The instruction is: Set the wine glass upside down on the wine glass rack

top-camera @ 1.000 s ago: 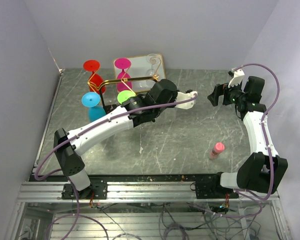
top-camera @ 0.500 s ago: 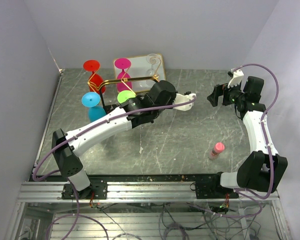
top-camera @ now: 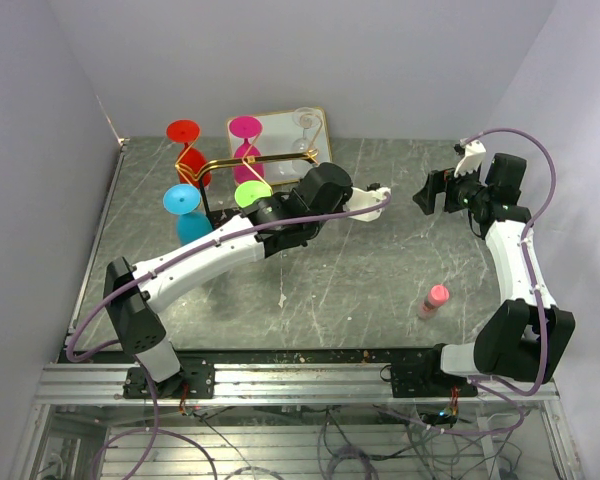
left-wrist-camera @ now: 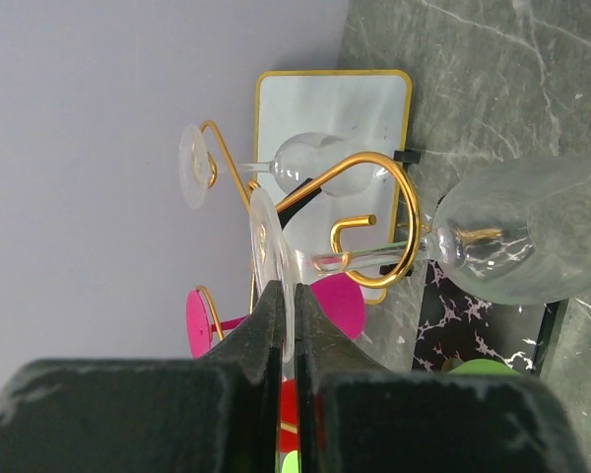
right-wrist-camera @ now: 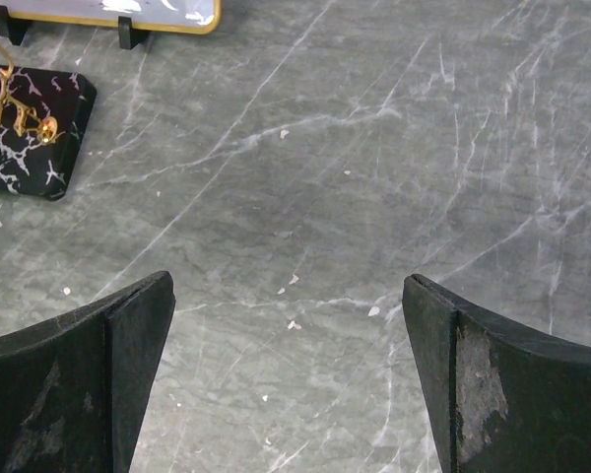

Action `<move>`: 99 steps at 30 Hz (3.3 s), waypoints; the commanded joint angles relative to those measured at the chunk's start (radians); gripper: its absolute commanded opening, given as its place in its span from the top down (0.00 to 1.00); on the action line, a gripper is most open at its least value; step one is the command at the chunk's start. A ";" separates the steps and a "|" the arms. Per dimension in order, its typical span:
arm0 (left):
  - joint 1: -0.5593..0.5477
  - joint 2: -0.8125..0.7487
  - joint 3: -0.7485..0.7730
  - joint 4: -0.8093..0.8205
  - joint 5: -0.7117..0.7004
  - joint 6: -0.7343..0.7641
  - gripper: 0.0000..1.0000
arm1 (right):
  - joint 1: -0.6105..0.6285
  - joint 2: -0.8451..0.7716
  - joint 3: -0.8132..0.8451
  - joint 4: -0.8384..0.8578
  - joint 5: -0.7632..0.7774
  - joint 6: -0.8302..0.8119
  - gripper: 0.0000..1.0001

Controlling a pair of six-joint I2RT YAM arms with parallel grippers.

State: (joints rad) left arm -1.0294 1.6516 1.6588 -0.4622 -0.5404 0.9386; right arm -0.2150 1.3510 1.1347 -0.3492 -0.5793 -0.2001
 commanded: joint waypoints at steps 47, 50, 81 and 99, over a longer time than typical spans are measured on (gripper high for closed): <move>-0.008 0.046 0.009 -0.036 -0.100 0.052 0.67 | -0.009 0.005 -0.003 -0.002 -0.014 -0.018 0.00; -0.008 0.043 0.005 -0.042 -0.106 0.054 0.63 | -0.009 0.006 -0.003 -0.002 -0.014 -0.018 0.00; -0.005 0.027 -0.027 -0.126 -0.118 0.057 0.44 | -0.009 0.010 -0.004 -0.003 -0.016 -0.019 0.00; 0.030 -0.051 0.028 -0.273 0.081 -0.072 0.01 | -0.009 0.017 -0.002 -0.009 -0.018 -0.023 0.00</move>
State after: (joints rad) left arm -1.0206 1.6581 1.6287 -0.6674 -0.5556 0.9340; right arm -0.2150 1.3575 1.1347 -0.3500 -0.5880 -0.2108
